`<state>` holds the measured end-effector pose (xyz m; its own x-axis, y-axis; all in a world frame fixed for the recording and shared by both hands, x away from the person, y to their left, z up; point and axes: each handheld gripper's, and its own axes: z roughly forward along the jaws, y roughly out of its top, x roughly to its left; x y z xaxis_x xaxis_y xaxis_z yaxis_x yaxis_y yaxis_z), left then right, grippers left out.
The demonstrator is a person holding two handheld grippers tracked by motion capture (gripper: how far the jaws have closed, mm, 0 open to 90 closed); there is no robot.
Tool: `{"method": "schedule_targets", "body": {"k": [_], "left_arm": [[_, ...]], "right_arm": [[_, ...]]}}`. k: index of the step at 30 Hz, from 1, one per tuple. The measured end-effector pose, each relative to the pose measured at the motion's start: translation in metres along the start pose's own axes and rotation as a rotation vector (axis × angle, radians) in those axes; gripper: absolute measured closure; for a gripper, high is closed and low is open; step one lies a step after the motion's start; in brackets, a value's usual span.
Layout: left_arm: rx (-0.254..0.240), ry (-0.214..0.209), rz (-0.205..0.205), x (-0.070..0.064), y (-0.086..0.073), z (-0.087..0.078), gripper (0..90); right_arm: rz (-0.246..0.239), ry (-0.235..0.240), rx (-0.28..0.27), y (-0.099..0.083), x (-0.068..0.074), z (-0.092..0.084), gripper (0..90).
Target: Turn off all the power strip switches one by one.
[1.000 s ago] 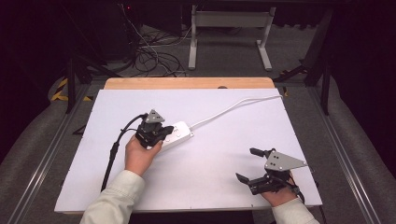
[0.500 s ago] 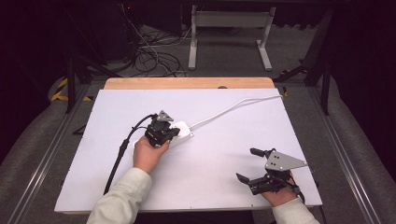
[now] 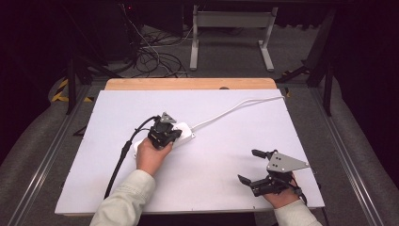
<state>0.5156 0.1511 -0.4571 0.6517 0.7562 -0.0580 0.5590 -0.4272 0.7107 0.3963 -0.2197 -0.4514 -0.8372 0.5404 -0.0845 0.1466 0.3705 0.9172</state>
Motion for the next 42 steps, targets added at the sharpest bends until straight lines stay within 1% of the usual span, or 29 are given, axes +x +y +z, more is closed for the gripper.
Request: {"method": "schedule_targets", "body": {"k": [3, 8, 10, 13, 16, 20, 22, 24, 25, 29, 34, 39, 41, 42], "left_arm": [[0.001, 0.0, 0.007, -0.001, 0.0, 0.001, 90.0], [0.003, 0.018, 0.025, -0.002, -0.001, 0.002, 90.0], [0.004, 0.017, 0.025, -0.003, -0.001, 0.003, 90.0], [0.005, 0.025, 0.039, -0.004, -0.001, 0.003, 90.0], [0.005, 0.035, 0.041, -0.006, -0.001, 0.003, 90.0], [0.005, 0.031, 0.036, -0.005, -0.001, 0.003, 90.0], [0.004, 0.034, 0.041, -0.005, -0.001, 0.003, 90.0], [0.004, 0.05, 0.056, -0.007, -0.001, 0.003, 90.0], [0.005, 0.051, 0.06, -0.008, -0.001, 0.003, 90.0], [0.006, 0.044, 0.044, -0.007, -0.001, 0.003, 90.0], [0.007, 0.059, 0.056, -0.009, -0.001, 0.004, 90.0], [0.014, 0.06, 0.047, -0.01, 0.0, 0.004, 90.0], [0.018, 0.078, 0.062, -0.012, 0.001, 0.004, 90.0], [0.02, 0.07, 0.067, -0.013, 0.001, 0.004, 90.0]], "right_arm": [[0.0, 0.0, 0.0, 0.0, 0.0, 0.0, 4.4], [0.0, 0.0, 0.002, 0.0, 0.0, 0.0, 4.4], [0.0, 0.002, 0.0, 0.0, 0.0, 0.0, 4.4], [0.0, 0.002, 0.0, 0.0, 0.001, 0.0, 4.4], [-0.001, 0.001, 0.002, 0.0, 0.0, 0.0, 4.4], [-0.004, 0.002, 0.002, 0.0, 0.001, 0.0, 4.4], [-0.004, 0.001, 0.002, 0.0, 0.001, 0.0, 4.4], [-0.004, 0.002, 0.002, 0.0, 0.001, 0.0, 4.4], [-0.004, 0.002, 0.002, 0.0, 0.001, 0.0, 4.4], [-0.003, 0.001, 0.005, 0.001, 0.002, 0.0, 4.4], [-0.003, 0.002, 0.002, 0.0, 0.002, 0.001, 4.4], [-0.003, 0.002, 0.002, 0.0, 0.002, 0.001, 4.4], [-0.002, 0.003, 0.001, 0.0, 0.002, 0.001, 4.4], [-0.001, 0.003, 0.002, 0.0, 0.002, 0.001, 4.4]]}}
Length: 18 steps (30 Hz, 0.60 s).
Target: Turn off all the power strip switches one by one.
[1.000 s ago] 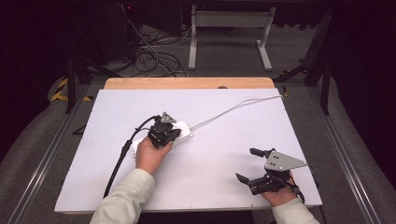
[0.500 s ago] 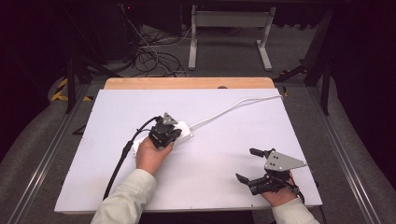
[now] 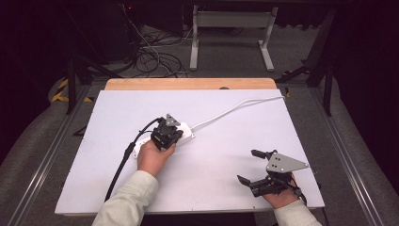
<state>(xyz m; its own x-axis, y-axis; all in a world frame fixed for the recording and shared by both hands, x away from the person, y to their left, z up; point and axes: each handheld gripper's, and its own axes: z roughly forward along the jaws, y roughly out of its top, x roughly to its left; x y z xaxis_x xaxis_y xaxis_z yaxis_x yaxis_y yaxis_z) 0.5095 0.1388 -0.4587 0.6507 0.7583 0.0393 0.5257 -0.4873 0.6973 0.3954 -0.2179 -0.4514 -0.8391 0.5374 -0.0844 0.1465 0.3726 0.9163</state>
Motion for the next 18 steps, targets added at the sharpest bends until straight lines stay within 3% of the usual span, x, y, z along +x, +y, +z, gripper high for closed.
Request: {"method": "schedule_targets", "body": {"k": [1, 3, 7, 11, 13, 18], "left_arm": [[0.002, -0.02, -0.009, 0.0, 0.0002, 0.0001, 90.0], [0.001, -0.013, -0.006, -0.0009, 0.0003, 0.0003, 90.0], [-0.008, 0.05, 0.031, -0.0088, -0.0002, 0.0015, 90.0], [-0.017, 0.009, 0.002, -0.0038, -0.0017, 0.0013, 90.0], [-0.018, 0.026, 0.019, -0.0054, -0.0019, 0.0011, 90.0], [-0.062, 0.003, -0.01, -0.0016, -0.0076, 0.0015, 90.0]], "right_arm": [[0.0, 0.0, 0.001, 0.0, 0.0, 0.0001, 4.4], [-0.001, 0.0, 0.001, 0.0, 0.0001, 0.0001, 4.4], [-0.001, -0.003, 0.002, 0.0, 0.0001, -0.0006, 4.4], [-0.004, -0.001, 0.001, -0.0001, -0.0002, -0.0007, 4.4], [-0.002, 0.001, -0.001, -0.0003, -0.0005, -0.0007, 4.4], [0.001, 0.001, -0.003, -0.0003, -0.0002, -0.0015, 4.4]]}}
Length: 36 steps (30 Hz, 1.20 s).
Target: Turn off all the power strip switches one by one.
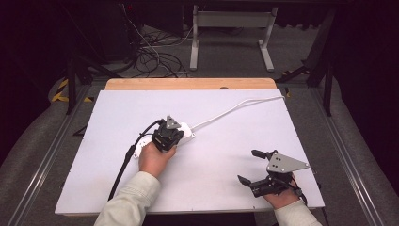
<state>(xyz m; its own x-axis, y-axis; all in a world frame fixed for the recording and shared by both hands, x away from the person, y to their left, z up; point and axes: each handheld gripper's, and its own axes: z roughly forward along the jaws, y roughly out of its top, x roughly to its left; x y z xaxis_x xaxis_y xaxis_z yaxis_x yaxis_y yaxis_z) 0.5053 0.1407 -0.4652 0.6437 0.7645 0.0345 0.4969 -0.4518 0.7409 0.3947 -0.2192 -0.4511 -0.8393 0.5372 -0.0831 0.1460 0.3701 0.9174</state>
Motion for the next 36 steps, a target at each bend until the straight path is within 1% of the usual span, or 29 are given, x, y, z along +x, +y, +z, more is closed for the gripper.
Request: {"method": "schedule_targets", "body": {"k": [2, 3, 4, 8, 11, 14, 15, 16, 18, 22, 23, 25, 26, 27, 28, 29, 30, 31, 32, 33, 34, 35, 36], "left_arm": [[-0.021, -0.012, -0.015, 0.003, -0.003, 0.0, 90.0], [-0.03, -0.011, -0.026, 0.005, -0.004, 0.0, 90.0], [-0.031, -0.018, -0.038, 0.005, -0.004, 0.0, 90.0], [-0.027, -0.018, -0.034, 0.006, -0.004, 0.0, 90.0], [-0.025, -0.015, -0.023, 0.005, -0.004, 0.0, 90.0], [-0.022, -0.023, -0.029, 0.006, -0.004, -0.001, 90.0], [-0.02, -0.022, -0.028, 0.006, -0.004, -0.001, 90.0], [-0.019, -0.012, -0.015, 0.005, -0.004, -0.001, 90.0], [-0.018, -0.005, -0.012, 0.004, -0.004, -0.001, 90.0], [-0.008, -0.014, -0.022, 0.005, -0.003, 0.0, 90.0], [-0.007, -0.013, -0.013, 0.005, -0.002, 0.0, 90.0], [-0.005, -0.018, -0.026, 0.006, -0.002, 0.0, 90.0], [-0.004, -0.028, -0.034, 0.007, -0.002, -0.001, 90.0], [-0.014, -0.045, -0.064, 0.011, -0.001, -0.004, 90.0], [-0.014, -0.045, -0.064, 0.011, -0.001, -0.004, 90.0], [-0.008, -0.054, -0.078, 0.012, -0.001, -0.005, 90.0], [-0.018, -0.068, -0.095, 0.013, -0.001, -0.006, 90.0], [-0.049, -0.079, -0.103, 0.014, 0.0, -0.011, 90.0], [-0.049, -0.079, -0.103, 0.014, 0.0, -0.011, 90.0], [-0.069, -0.079, -0.099, 0.013, 0.002, -0.015, 90.0], [-0.108, -0.084, -0.089, 0.01, 0.006, -0.025, 90.0], [-0.108, -0.084, -0.089, 0.01, 0.006, -0.025, 90.0], [-0.119, -0.084, -0.077, 0.008, 0.008, -0.029, 90.0]], "right_arm": [[-0.001, 0.003, 0.0, 0.0, 0.0, 0.0, 4.4], [-0.002, 0.002, -0.001, 0.0, 0.0, 0.0, 4.4], [-0.002, 0.002, -0.001, 0.0, 0.0, 0.0, 4.4], [-0.002, 0.007, -0.001, 0.0, 0.0, 0.001, 4.4], [-0.003, 0.006, -0.003, 0.0, 0.0, 0.0, 4.4], [-0.003, 0.006, -0.002, 0.0, 0.0, 0.0, 4.4], [-0.003, 0.007, -0.002, 0.0, 0.001, 0.001, 4.4], [-0.003, 0.007, -0.002, 0.0, 0.001, 0.001, 4.4], [-0.005, 0.007, 0.001, 0.0, 0.001, 0.001, 4.4], [-0.003, 0.007, 0.003, 0.0, 0.001, 0.001, 4.4], [-0.006, 0.007, 0.002, 0.0, 0.001, 0.001, 4.4], [-0.006, 0.009, 0.002, 0.0, 0.001, 0.001, 4.4], [-0.007, 0.007, 0.001, 0.0, 0.0, 0.001, 4.4], [-0.007, 0.007, 0.0, 0.0, 0.0, 0.001, 4.4], [-0.003, 0.006, -0.001, 0.0, 0.0, 0.001, 4.4], [-0.003, 0.006, -0.001, 0.0, 0.0, 0.001, 4.4], [-0.001, 0.005, 0.004, -0.001, -0.001, 0.0, 4.4], [0.0, 0.004, 0.004, -0.001, -0.001, 0.001, 4.4], [0.0, 0.005, 0.003, -0.001, -0.001, 0.001, 4.4], [0.001, 0.005, 0.004, -0.001, -0.001, 0.001, 4.4], [-0.002, 0.004, 0.005, -0.001, -0.001, 0.002, 4.4], [-0.003, 0.004, 0.007, -0.001, -0.001, 0.002, 4.4], [-0.003, 0.004, 0.007, -0.001, -0.001, 0.002, 4.4]]}}
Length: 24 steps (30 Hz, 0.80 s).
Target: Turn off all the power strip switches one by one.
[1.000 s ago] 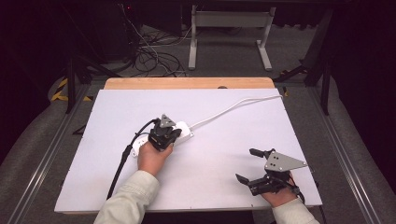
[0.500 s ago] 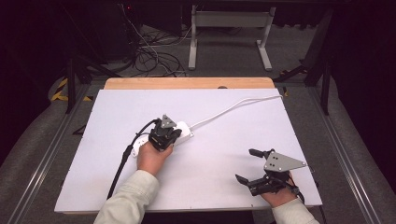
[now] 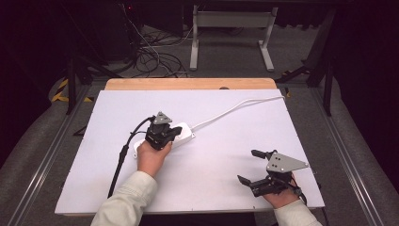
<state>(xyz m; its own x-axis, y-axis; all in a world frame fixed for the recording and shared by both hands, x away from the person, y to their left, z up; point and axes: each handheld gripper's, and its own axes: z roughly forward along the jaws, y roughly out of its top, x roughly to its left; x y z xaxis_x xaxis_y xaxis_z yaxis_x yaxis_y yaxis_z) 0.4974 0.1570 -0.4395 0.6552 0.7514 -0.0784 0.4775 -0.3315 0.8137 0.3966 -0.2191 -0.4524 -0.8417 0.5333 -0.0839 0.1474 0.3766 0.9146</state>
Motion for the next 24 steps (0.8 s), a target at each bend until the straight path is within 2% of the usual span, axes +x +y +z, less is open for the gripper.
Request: {"method": "schedule_targets", "body": {"k": [3, 4, 5, 8, 9, 11, 12, 13, 15, 16, 18, 19, 22, 24], "left_arm": [[-0.006, 0.014, 0.061, -0.009, 0.004, -0.011, 89.1], [-0.007, 0.01, 0.071, -0.01, 0.004, -0.013, 79.9], [-0.013, 0.004, 0.085, -0.011, 0.005, -0.017, 79.8], [-0.028, -0.017, 0.085, -0.013, 0.005, -0.023, 76.4], [-0.038, -0.038, 0.073, -0.013, 0.006, -0.025, 76.4], [-0.061, -0.048, 0.069, -0.015, 0.007, -0.03, 73.2], [-0.069, -0.043, 0.08, -0.015, 0.008, -0.032, 71.8], [-0.075, -0.055, 0.073, -0.017, 0.008, -0.034, 65.9], [-0.078, -0.064, 0.075, -0.019, 0.008, -0.034, 63.4], [-0.08, -0.056, 0.098, -0.02, 0.008, -0.036, 61.1], [-0.099, -0.049, 0.114, -0.022, 0.006, -0.04, 52.9], [-0.111, -0.057, 0.121, -0.023, 0.006, -0.044, 52.9], [-0.155, -0.075, 0.115, -0.024, 0.004, -0.059, 42.9], [-0.162, -0.077, 0.133, -0.026, 0.003, -0.071, 41.9]], "right_arm": [[-0.001, -0.001, -0.004, 0.0, 0.001, -0.001, 4.4], [-0.001, -0.002, -0.005, 0.0, 0.001, -0.001, 4.4], [-0.001, -0.002, -0.004, 0.0, 0.001, -0.001, 4.4], [0.003, -0.006, 0.003, 0.0, 0.001, -0.001, 4.4], [0.003, -0.006, 0.003, 0.0, 0.001, -0.001, 4.4], [0.002, -0.008, 0.001, 0.0, 0.001, -0.002, 4.4], [0.003, -0.008, -0.001, 0.0, 0.001, -0.002, 4.4], [0.003, -0.01, 0.001, -0.001, 0.0, -0.002, 4.4], [0.002, -0.011, 0.0, -0.001, 0.0, -0.002, 4.4], [0.005, -0.008, -0.002, -0.001, 0.001, -0.003, 4.4], [0.004, -0.01, -0.002, -0.001, 0.001, -0.004, 4.4], [0.004, -0.01, -0.002, -0.001, 0.001, -0.004, 4.4], [0.008, -0.013, -0.009, -0.001, 0.0, -0.005, 4.4], [0.009, -0.014, -0.005, -0.001, 0.0, -0.004, 4.4]]}}
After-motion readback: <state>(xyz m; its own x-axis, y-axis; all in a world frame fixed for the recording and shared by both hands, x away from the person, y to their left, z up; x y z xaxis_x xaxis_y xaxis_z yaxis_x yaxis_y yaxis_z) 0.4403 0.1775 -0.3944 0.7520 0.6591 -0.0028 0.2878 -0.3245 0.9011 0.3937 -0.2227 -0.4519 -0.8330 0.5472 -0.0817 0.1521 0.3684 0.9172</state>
